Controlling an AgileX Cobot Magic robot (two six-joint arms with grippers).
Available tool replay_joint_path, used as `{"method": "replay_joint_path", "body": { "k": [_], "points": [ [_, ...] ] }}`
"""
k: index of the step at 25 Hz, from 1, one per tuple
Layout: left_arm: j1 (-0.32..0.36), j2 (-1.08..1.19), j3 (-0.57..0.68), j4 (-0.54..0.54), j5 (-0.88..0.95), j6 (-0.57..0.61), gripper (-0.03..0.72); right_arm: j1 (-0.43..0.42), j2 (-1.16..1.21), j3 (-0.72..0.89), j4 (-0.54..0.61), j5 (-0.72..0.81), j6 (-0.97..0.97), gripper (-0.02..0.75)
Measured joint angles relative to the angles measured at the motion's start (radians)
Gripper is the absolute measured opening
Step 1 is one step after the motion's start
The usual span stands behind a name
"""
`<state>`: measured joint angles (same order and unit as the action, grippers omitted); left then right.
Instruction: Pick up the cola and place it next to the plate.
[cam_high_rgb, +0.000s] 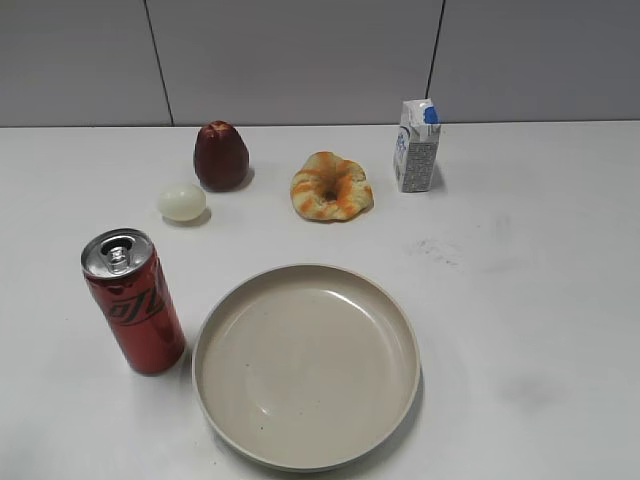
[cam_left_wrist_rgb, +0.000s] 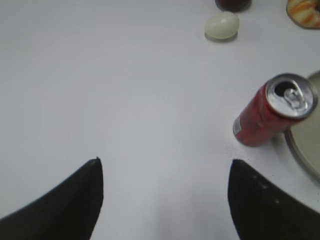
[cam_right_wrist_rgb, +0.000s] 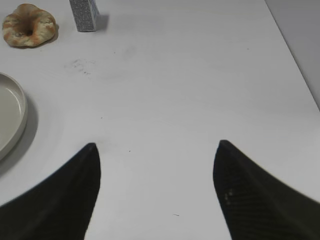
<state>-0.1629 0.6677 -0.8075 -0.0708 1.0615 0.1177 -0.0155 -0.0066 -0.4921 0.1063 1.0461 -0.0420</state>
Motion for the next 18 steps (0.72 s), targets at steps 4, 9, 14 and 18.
{"method": "replay_joint_path", "body": {
  "k": [4,9,14,18],
  "points": [
    [0.000,-0.215,0.172,-0.013,0.010,-0.004,0.587,0.000,0.000,0.000,0.000,0.000,0.000,0.536],
    [0.000,-0.435,0.295,-0.017,-0.008,-0.004,0.585,0.000,0.000,0.000,0.000,0.000,0.000,0.536],
    [0.000,-0.494,0.306,-0.016,-0.025,-0.004,0.585,0.000,0.000,0.000,0.000,0.000,0.000,0.536],
    [0.000,-0.494,0.306,-0.016,-0.028,-0.004,0.585,0.000,0.000,0.000,0.000,0.000,0.000,0.536]
  ]
}}
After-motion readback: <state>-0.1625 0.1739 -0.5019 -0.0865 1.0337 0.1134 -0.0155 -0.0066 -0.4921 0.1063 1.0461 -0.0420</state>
